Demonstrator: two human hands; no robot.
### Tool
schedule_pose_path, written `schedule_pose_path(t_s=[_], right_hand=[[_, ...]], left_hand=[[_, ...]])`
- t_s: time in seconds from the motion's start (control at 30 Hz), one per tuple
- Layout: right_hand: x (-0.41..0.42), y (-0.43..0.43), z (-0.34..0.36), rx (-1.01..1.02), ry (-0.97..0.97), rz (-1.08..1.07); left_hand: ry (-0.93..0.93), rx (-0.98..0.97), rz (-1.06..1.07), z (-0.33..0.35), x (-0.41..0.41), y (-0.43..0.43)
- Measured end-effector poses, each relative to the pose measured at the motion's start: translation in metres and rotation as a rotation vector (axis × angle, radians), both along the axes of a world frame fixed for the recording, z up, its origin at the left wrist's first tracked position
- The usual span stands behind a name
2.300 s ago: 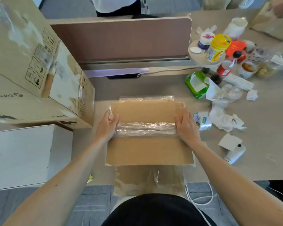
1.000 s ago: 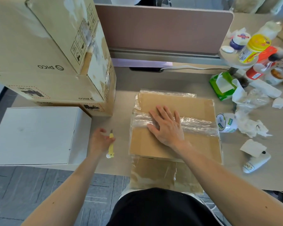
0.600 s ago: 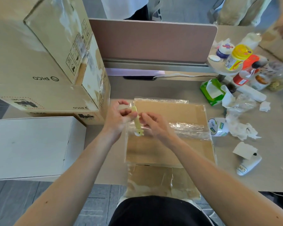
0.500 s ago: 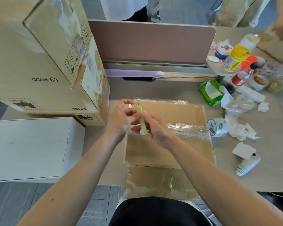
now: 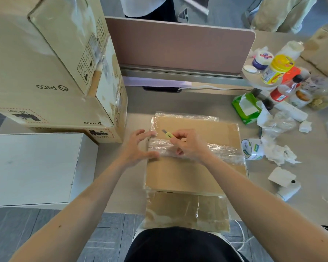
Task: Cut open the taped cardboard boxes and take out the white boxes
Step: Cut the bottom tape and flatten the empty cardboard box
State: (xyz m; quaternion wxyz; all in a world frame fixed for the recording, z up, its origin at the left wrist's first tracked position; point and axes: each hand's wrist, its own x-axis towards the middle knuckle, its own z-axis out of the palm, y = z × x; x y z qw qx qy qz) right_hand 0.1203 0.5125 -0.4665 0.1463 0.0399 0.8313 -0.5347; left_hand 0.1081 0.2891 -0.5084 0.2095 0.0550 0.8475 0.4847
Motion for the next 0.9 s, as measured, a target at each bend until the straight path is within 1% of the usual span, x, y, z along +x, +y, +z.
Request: schedule_pose_path(t_s=[0.07,0.13,0.2,0.3,0.4,0.53,0.67,0.77,0.9], right_hand=[[-0.004,-0.004,-0.005,0.222,0.14,0.167],[-0.006,-0.008,-0.009,0.365,0.241,0.293],[-0.006,-0.015,-0.011,0.448,0.315,0.371],[-0.007,-0.024,-0.008,0.556,0.372,0.445],[-0.011,-0.029,-0.01,0.618,0.399,0.477],[-0.013,-0.031,-0.009,0.702,0.409,0.549],[-0.016,-0.038,0.0,0.875,0.447,0.737],[-0.02,-0.048,0.016,1.013,0.415,0.847],[-0.022,-0.055,0.027,1.106,0.349,0.891]], left_hand=[[-0.051,0.015,-0.047,-0.003,0.001,-0.001],[-0.061,0.028,-0.063,-0.002,0.002,0.0],[-0.061,0.028,-0.072,-0.002,0.001,-0.002],[-0.061,0.039,-0.062,-0.003,0.0,-0.003],[-0.053,0.048,-0.066,-0.005,0.0,-0.003],[-0.071,0.112,-0.053,-0.012,0.0,-0.004],[-0.06,0.127,-0.052,-0.016,-0.001,-0.003],[-0.024,0.12,-0.045,-0.02,-0.002,-0.004],[0.0,0.103,-0.053,-0.021,-0.002,-0.002]])
